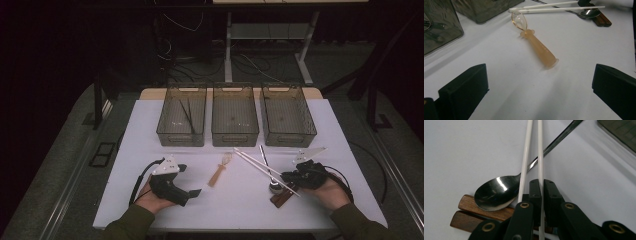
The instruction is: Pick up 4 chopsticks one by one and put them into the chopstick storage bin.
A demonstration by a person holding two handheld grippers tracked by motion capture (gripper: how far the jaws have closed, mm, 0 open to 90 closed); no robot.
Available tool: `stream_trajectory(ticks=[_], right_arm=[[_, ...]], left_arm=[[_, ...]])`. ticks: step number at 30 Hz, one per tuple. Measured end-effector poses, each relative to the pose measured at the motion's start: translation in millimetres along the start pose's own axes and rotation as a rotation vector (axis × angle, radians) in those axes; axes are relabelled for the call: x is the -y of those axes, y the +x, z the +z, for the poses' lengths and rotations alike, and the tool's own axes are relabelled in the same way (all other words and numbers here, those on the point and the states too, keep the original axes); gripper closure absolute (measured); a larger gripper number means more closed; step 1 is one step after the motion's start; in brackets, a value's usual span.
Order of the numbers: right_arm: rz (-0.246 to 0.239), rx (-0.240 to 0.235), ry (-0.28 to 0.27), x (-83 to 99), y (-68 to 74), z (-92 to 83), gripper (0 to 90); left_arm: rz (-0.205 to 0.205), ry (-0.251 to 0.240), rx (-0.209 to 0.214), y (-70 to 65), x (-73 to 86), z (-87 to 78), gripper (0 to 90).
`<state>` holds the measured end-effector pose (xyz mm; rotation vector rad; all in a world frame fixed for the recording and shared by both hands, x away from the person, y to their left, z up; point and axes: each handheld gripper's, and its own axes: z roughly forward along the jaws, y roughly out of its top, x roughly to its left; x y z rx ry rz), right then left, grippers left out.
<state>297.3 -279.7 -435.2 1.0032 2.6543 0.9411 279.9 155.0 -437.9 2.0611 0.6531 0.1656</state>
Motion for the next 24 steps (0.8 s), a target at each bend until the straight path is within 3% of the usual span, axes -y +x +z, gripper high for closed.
stream_trajectory(ticks=[7,24], right_arm=[[-0.008,0.001,-0.020,0.4,-1.5,-5.4,85.6],[0.020,-0.063,-0.110,2.8,-6.8,-24.3,85.7]], left_arm=[[-0.001,-0.002,0.000,-0.2,0.0,-0.3,0.0],[-0.001,-0.003,0.003,0.1,-0.1,-0.6,0.0]])
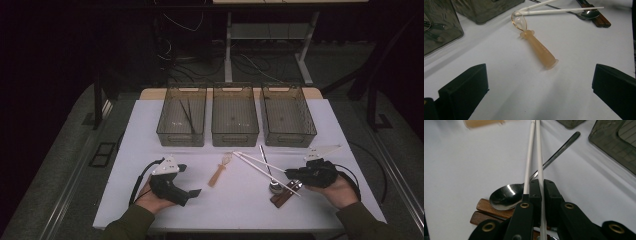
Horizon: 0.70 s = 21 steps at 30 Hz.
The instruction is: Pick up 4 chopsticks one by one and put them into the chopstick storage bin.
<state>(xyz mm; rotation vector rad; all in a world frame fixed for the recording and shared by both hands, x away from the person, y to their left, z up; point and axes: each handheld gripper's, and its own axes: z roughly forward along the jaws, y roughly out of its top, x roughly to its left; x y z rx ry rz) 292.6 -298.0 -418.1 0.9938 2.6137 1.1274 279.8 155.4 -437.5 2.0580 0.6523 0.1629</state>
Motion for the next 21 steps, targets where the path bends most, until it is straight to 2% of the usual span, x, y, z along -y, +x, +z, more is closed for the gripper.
stream_trajectory(ticks=[5,13,21], right_arm=[[0.005,-0.009,-0.031,-1.7,-1.1,-5.7,85.7],[0.015,-0.028,-0.116,-6.7,-1.6,-16.7,85.7],[0.011,-0.041,-0.158,-11.1,1.0,-22.8,85.7]], left_arm=[[-0.003,-0.001,0.000,0.3,0.0,-0.1,0.0],[-0.002,-0.002,0.000,0.1,0.0,-0.2,0.0],[-0.005,-0.003,0.000,0.2,0.1,0.2,0.0]])
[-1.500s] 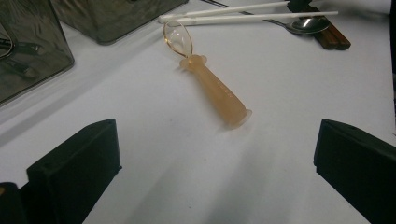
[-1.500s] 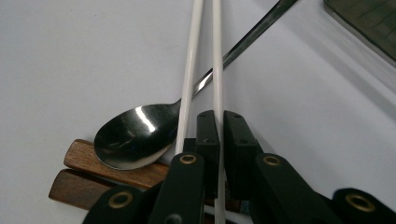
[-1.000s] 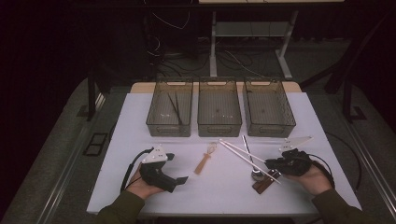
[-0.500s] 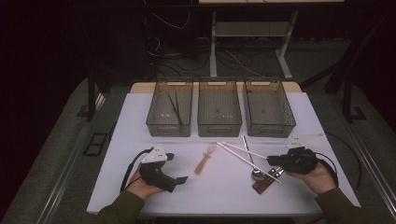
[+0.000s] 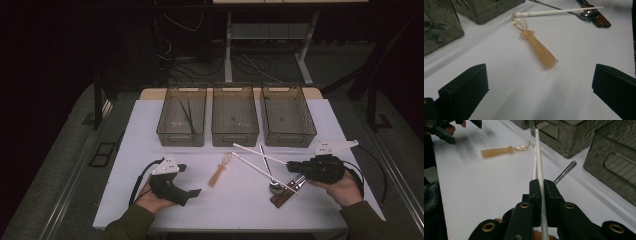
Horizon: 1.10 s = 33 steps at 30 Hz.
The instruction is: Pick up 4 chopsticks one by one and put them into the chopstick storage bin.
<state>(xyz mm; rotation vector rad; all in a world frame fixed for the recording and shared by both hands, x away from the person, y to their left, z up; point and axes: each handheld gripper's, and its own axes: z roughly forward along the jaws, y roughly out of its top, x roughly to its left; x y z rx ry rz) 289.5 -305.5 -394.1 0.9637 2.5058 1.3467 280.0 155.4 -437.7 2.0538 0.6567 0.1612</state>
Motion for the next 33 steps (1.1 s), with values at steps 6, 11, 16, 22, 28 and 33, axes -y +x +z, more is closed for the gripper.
stream_trajectory(ticks=[6,11,16,22,28,33], right_arm=[[-0.004,0.002,-0.037,-8.4,2.1,-3.1,85.7],[-0.015,0.001,-0.046,-13.8,3.9,-1.9,85.8],[-0.029,-0.008,-0.066,-22.6,6.4,-3.3,85.8],[-0.041,-0.006,-0.109,-36.4,8.9,-7.8,85.8],[-0.047,-0.012,-0.146,-45.5,9.2,-9.3,85.8],[-0.049,-0.019,-0.179,-58.8,13.7,-12.1,85.8]], left_arm=[[0.001,0.001,-0.001,-0.1,0.0,0.2,0.0],[0.000,0.001,-0.002,-0.1,0.0,0.2,0.0],[-0.003,0.001,-0.002,0.2,0.2,0.4,0.0],[-0.008,-0.002,-0.003,-0.1,0.2,1.1,0.0],[-0.006,-0.001,-0.004,0.2,0.1,1.2,0.0],[-0.013,0.002,-0.004,0.3,0.3,0.9,0.0]])
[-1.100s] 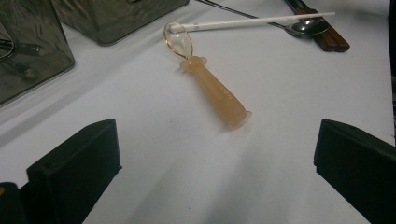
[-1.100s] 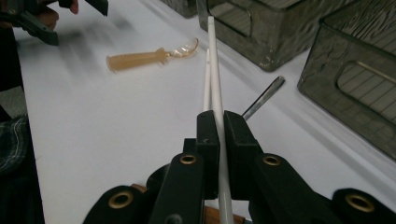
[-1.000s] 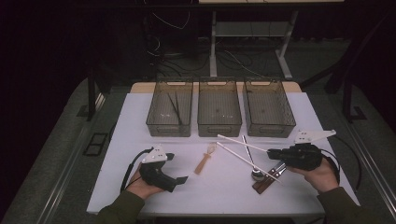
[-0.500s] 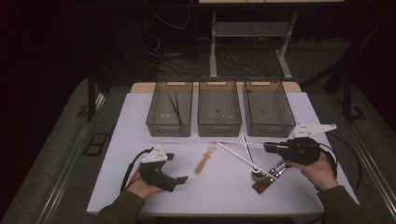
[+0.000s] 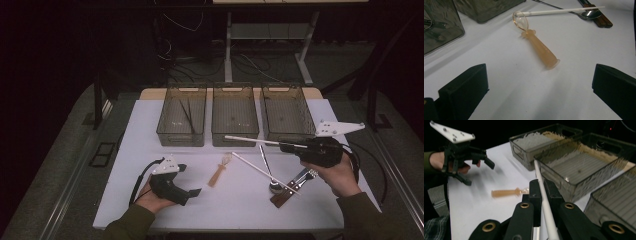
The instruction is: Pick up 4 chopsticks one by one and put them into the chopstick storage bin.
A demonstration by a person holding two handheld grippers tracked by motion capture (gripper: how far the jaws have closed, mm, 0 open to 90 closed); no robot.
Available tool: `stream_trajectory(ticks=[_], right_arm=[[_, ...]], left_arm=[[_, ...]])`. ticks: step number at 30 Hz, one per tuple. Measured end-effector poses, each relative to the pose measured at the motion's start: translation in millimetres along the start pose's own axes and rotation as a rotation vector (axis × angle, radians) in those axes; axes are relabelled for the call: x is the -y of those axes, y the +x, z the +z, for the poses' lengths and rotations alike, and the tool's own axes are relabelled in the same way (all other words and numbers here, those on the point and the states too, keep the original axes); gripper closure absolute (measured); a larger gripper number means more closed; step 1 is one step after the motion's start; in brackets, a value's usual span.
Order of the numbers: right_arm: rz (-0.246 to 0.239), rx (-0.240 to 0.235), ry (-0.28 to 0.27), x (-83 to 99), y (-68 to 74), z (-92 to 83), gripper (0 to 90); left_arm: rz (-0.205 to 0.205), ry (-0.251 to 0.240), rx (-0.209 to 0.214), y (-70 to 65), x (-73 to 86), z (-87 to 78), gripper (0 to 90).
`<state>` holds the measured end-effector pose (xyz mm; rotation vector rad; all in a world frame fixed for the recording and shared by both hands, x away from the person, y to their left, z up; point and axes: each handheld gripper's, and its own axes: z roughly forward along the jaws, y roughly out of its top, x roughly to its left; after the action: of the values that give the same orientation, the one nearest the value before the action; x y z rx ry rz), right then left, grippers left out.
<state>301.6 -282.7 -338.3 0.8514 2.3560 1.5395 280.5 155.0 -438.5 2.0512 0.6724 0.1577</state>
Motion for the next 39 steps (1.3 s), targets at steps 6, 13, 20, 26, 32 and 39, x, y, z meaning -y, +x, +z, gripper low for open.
stream_trajectory(ticks=[6,13,20,26,32,39], right_arm=[[-0.010,0.007,-0.025,-18.1,3.0,7.8,85.7],[-0.002,0.045,-0.034,-36.5,-0.5,30.5,85.7],[0.012,0.073,-0.032,-58.6,-2.7,60.8,85.8],[0.028,0.096,-0.015,-74.1,-4.7,92.6,85.7],[0.034,0.117,0.006,-85.0,-7.2,118.7,85.7],[0.051,0.131,0.014,-99.2,-9.1,151.6,85.7]], left_arm=[[-0.006,-0.008,-0.001,0.4,0.2,-0.5,0.0],[-0.006,-0.011,0.002,0.6,0.0,-0.7,0.0],[0.003,-0.011,0.003,0.8,-0.3,-1.4,0.0],[-0.005,-0.013,0.003,1.2,-0.2,-1.3,0.0],[-0.015,-0.017,0.002,-0.4,0.1,-0.2,0.0],[-0.007,-0.018,0.009,0.3,-0.9,0.3,0.0]])
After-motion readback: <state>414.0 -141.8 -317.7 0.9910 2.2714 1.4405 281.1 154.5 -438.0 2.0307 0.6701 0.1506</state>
